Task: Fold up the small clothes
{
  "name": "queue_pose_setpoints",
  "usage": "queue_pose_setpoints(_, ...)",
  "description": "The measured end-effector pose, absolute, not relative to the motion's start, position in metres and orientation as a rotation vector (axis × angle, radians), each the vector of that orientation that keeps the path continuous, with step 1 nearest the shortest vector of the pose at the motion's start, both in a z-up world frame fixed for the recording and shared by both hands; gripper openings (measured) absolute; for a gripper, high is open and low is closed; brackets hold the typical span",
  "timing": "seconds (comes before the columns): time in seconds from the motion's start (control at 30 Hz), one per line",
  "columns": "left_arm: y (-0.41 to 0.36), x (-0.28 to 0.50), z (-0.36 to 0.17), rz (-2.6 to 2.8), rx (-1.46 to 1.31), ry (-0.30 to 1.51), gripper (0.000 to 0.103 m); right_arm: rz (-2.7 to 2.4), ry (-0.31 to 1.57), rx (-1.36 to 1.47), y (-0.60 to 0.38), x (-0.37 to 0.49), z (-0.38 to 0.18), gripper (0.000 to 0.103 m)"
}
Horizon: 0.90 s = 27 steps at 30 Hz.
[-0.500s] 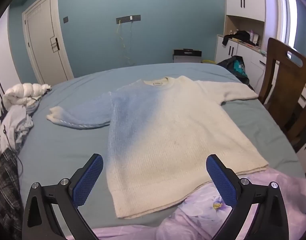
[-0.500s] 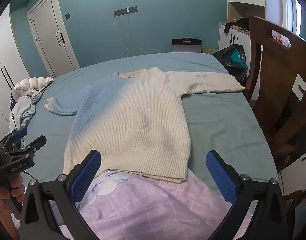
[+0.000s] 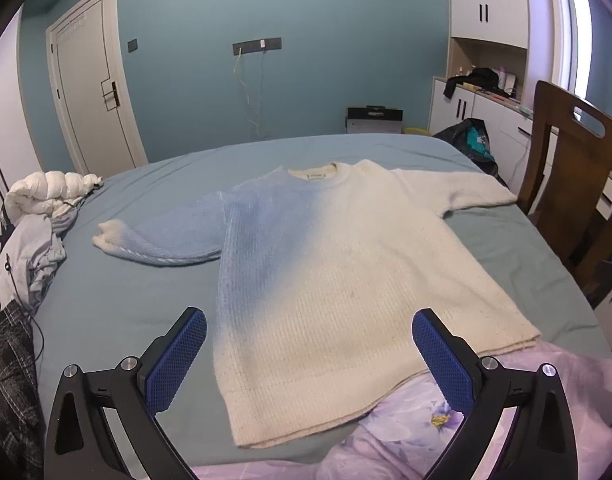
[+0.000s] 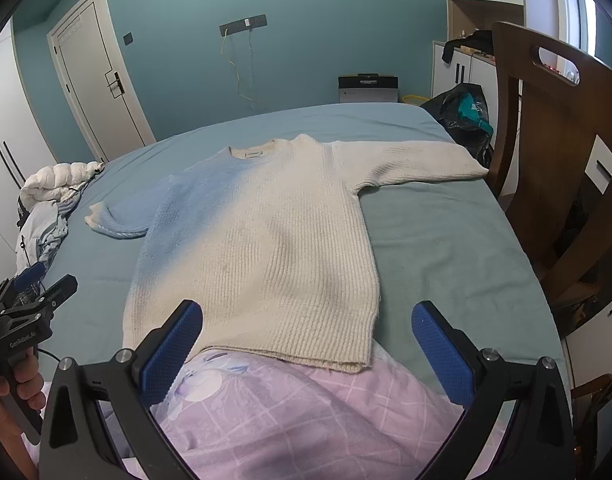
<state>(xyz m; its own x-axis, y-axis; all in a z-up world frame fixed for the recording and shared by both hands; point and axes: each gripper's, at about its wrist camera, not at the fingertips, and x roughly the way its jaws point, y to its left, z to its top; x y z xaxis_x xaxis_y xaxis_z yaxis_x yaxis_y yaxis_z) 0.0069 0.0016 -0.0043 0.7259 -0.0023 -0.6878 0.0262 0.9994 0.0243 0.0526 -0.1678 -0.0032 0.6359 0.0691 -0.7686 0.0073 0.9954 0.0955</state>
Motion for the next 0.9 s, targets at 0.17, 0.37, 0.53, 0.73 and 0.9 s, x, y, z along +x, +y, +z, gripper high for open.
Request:
queue_pose_setpoints(0.17, 0.002, 0.011, -0.014, -0.014, 0.034, 0.77, 0.103, 0.023, 0.882, 0.086, -0.168, 0.055, -0.003, 0.102)
queue_pose_setpoints(0.37, 0.003, 0.014, -0.014, 0.004, 0.042, 0.783, 0.103, 0.024, 0.873, 0.07, -0.166, 0.057, -0.002, 0.102)
queue_pose_setpoints(0.53, 0.003, 0.011, -0.01, 0.002, 0.027, 0.704, 0.103, 0.036, 0.862, 0.051, -0.161, 0.056, 0.0, 0.102)
queue_pose_setpoints(0.73, 0.006, 0.014, -0.01, -0.015, -0.002, 0.686, 0.103, 0.045, 0.849, 0.044, -0.155, 0.06, 0.0, 0.102)
queue_pose_setpoints(0.9, 0.009, 0.022, -0.014, -0.022, -0.017, 0.664, 0.103, 0.044, 0.858, 0.066, -0.154, 0.071, -0.005, 0.102)
